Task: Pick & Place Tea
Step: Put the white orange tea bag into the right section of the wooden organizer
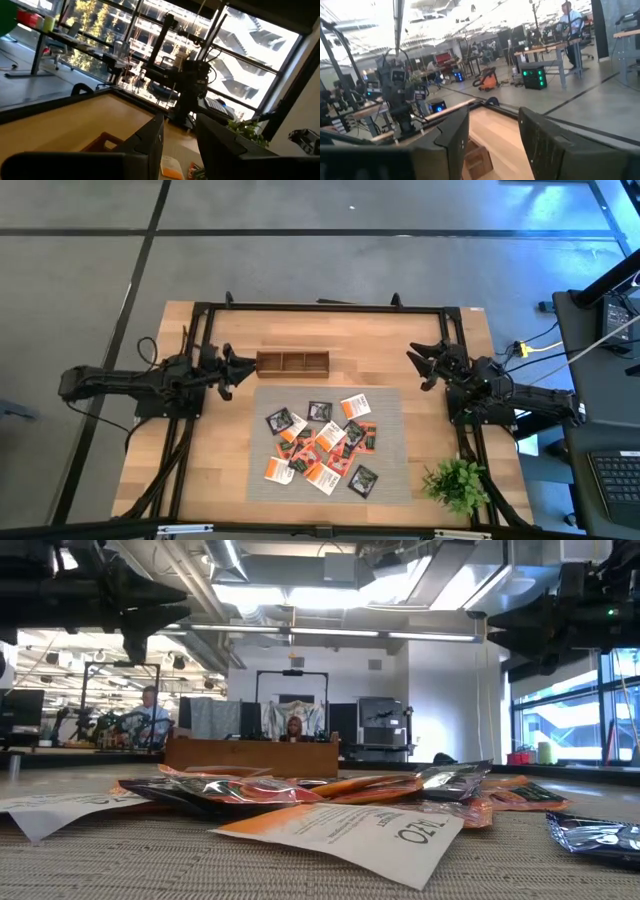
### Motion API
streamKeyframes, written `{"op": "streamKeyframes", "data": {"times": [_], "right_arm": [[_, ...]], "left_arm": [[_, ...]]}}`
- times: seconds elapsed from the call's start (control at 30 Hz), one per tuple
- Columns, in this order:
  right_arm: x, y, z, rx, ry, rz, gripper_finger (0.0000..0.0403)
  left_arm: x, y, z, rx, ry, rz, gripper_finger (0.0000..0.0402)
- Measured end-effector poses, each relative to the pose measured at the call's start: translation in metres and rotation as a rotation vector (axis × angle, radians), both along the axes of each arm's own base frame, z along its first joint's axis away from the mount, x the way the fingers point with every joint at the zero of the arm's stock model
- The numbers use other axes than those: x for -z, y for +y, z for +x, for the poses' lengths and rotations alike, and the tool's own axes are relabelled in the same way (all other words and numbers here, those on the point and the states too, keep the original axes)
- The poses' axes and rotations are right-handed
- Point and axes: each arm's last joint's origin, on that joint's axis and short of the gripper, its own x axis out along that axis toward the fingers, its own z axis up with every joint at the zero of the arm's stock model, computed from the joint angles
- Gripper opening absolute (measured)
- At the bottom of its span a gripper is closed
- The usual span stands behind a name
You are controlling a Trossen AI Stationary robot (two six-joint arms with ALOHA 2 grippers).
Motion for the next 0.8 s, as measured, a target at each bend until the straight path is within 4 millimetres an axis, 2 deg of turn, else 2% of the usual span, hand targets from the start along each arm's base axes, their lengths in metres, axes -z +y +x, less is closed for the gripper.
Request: {"op": "streamKeyframes", "data": {"times": [0.2,0.4,0.57,0.8], "right_arm": [[0.005,-0.001,0.007,0.000,0.057,0.014,0.0169],[0.007,-0.002,0.012,0.000,0.085,0.018,0.0170],[0.009,-0.003,0.014,-0.011,0.099,0.051,0.0170],[0.008,-0.002,0.016,-0.061,0.091,0.044,0.0170]], "left_arm": [[-0.016,0.001,0.033,0.084,0.137,-0.001,0.0109],[-0.041,-0.007,0.095,0.313,0.260,0.104,0.0109],[-0.052,-0.019,0.143,0.466,0.370,0.138,0.0109],[-0.033,-0.032,0.181,0.512,0.694,0.169,0.0082]]}}
